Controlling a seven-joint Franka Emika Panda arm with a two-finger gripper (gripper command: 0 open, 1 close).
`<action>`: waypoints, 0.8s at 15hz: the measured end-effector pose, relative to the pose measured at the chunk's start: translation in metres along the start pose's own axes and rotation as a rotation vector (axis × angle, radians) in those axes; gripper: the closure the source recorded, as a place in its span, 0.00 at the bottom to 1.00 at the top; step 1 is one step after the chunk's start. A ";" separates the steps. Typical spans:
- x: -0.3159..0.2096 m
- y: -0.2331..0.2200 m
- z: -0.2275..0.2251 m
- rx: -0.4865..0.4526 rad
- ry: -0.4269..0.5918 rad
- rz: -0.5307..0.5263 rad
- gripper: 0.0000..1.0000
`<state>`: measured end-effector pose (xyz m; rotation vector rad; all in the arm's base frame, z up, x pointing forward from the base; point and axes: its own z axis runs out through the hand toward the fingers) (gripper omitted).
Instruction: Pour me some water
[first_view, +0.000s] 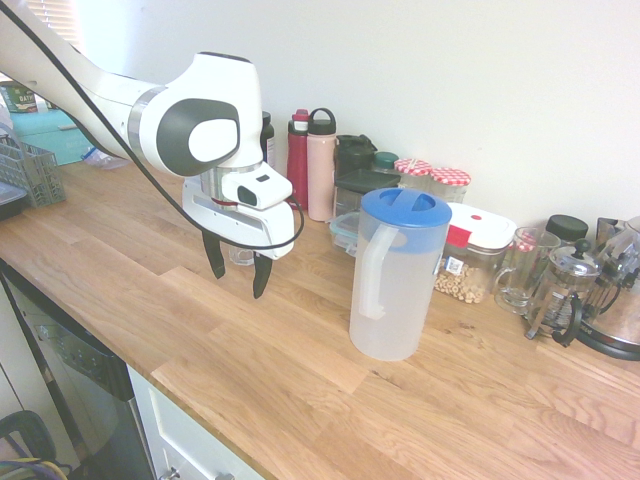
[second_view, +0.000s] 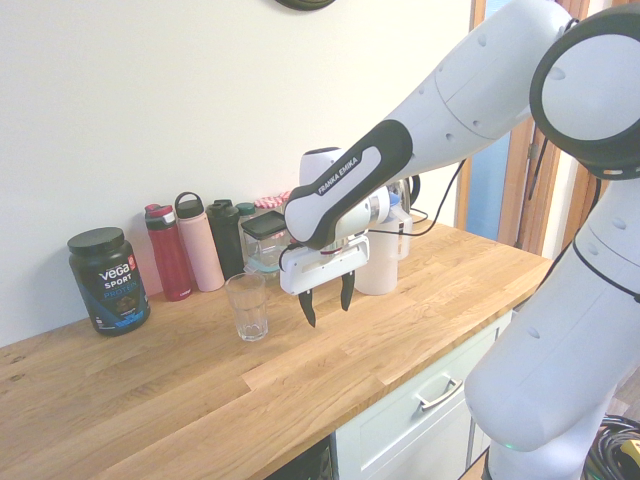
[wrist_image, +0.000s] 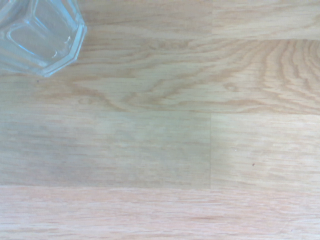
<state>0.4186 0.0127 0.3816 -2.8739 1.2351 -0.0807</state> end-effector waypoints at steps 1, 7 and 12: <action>0.000 0.000 0.000 -0.001 -0.001 0.000 0.00; 0.019 0.003 -0.052 -0.013 0.032 -0.082 0.00; 0.064 0.050 -0.166 0.010 0.132 -0.118 0.00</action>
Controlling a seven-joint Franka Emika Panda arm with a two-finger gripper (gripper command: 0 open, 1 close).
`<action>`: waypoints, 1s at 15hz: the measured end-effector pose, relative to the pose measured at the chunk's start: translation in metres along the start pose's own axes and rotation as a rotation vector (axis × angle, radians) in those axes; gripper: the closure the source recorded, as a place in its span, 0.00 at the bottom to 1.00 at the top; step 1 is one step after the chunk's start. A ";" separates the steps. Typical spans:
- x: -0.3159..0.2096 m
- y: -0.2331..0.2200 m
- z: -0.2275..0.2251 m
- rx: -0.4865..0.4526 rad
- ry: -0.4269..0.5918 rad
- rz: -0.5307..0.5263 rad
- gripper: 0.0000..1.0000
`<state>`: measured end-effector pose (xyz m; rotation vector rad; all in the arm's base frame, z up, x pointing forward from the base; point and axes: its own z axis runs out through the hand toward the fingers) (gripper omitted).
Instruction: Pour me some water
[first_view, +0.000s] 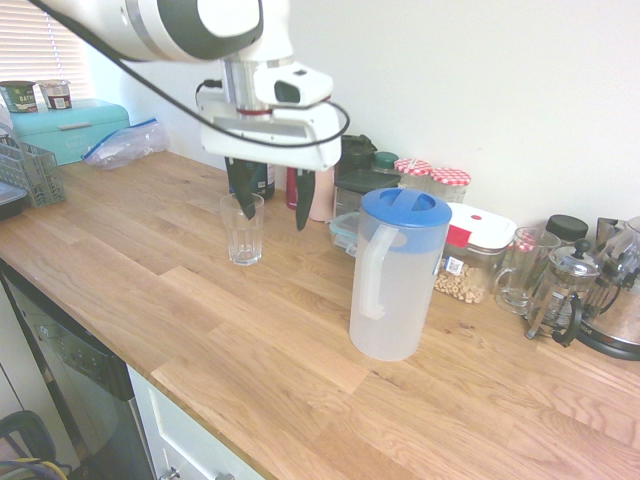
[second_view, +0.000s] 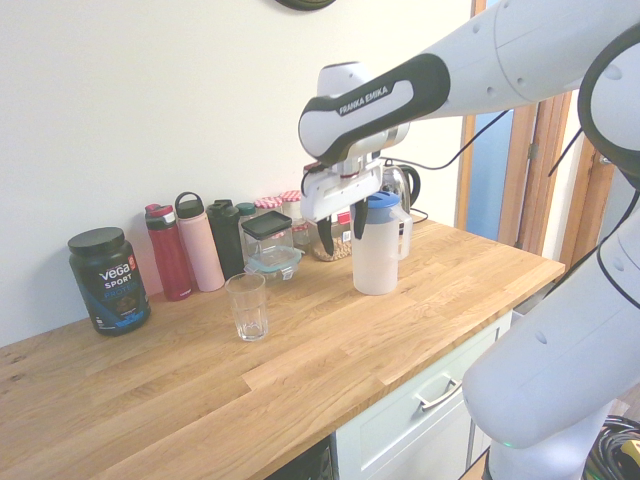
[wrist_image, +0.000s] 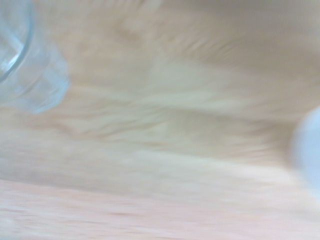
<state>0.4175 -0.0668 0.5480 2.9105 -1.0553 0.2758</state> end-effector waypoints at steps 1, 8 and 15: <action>0.013 0.013 -0.017 0.001 0.017 0.009 0.00; 0.062 0.103 -0.032 0.011 0.026 0.116 0.00; 0.085 0.117 0.031 0.031 -0.020 0.133 1.00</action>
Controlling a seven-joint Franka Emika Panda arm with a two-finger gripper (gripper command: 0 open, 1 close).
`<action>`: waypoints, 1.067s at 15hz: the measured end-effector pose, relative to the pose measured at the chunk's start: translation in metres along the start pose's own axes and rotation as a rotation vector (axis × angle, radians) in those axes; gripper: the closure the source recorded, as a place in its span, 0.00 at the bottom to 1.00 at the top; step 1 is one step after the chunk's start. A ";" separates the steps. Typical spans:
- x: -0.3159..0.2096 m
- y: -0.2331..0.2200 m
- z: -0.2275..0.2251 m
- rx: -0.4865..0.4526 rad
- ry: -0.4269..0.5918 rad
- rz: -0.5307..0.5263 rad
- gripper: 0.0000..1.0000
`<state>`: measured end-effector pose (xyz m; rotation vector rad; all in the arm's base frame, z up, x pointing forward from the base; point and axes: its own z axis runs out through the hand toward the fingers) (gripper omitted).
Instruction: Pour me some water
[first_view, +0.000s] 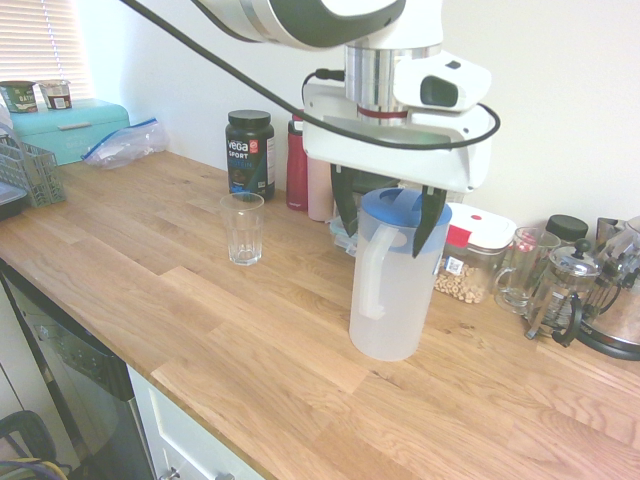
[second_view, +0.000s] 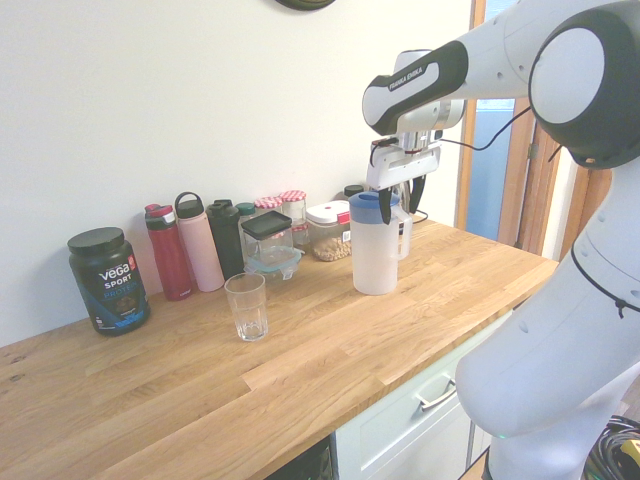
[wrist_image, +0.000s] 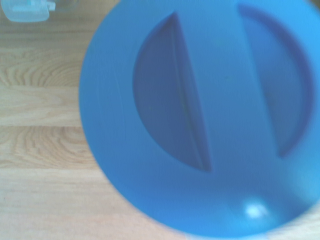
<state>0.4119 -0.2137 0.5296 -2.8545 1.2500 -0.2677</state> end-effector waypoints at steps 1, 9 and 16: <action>0.002 -0.002 0.006 0.002 -0.003 0.001 1.00; 0.006 -0.004 0.019 -0.003 -0.013 0.003 1.00; 0.005 -0.006 0.023 -0.006 -0.018 -0.001 1.00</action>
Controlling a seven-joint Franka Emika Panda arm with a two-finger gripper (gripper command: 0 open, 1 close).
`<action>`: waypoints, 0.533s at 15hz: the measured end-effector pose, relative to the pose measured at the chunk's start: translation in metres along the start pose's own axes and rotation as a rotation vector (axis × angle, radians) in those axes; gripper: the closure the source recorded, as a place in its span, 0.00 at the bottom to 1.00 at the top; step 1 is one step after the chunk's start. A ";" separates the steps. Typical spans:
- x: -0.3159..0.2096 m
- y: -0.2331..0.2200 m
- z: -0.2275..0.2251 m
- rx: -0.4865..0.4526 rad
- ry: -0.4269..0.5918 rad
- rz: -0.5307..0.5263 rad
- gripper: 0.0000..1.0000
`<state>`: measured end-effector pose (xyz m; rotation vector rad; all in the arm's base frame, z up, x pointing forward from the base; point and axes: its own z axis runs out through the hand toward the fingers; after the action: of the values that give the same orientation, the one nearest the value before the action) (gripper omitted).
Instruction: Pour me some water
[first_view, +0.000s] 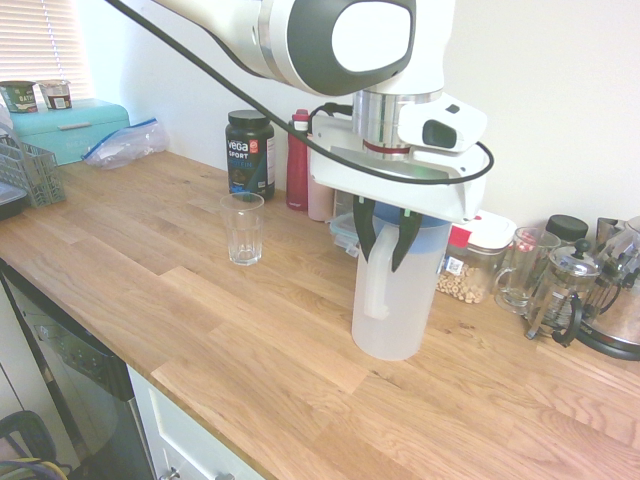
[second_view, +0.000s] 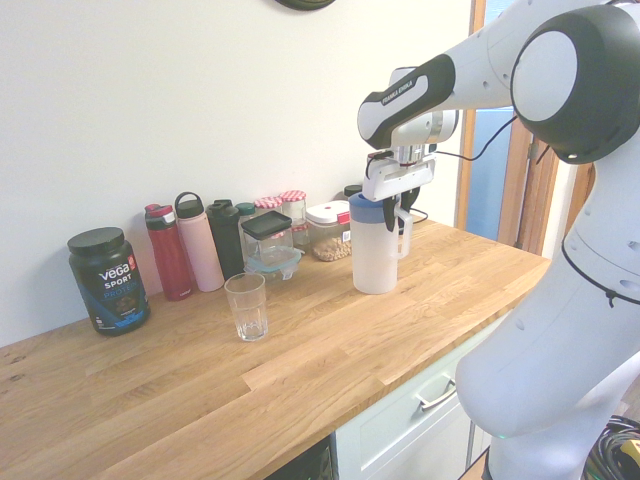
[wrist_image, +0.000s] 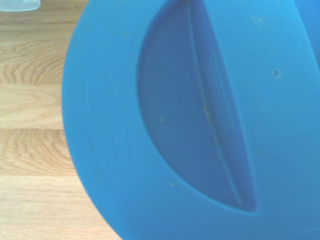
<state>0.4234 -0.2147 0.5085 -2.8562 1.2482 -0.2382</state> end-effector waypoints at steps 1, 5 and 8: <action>0.000 0.000 0.000 0.000 0.000 -0.001 1.00; -0.001 -0.002 0.000 -0.001 0.001 -0.005 1.00; -0.001 -0.006 -0.003 0.000 0.006 -0.011 1.00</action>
<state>0.4267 -0.2095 0.5113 -2.8650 1.2344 -0.2474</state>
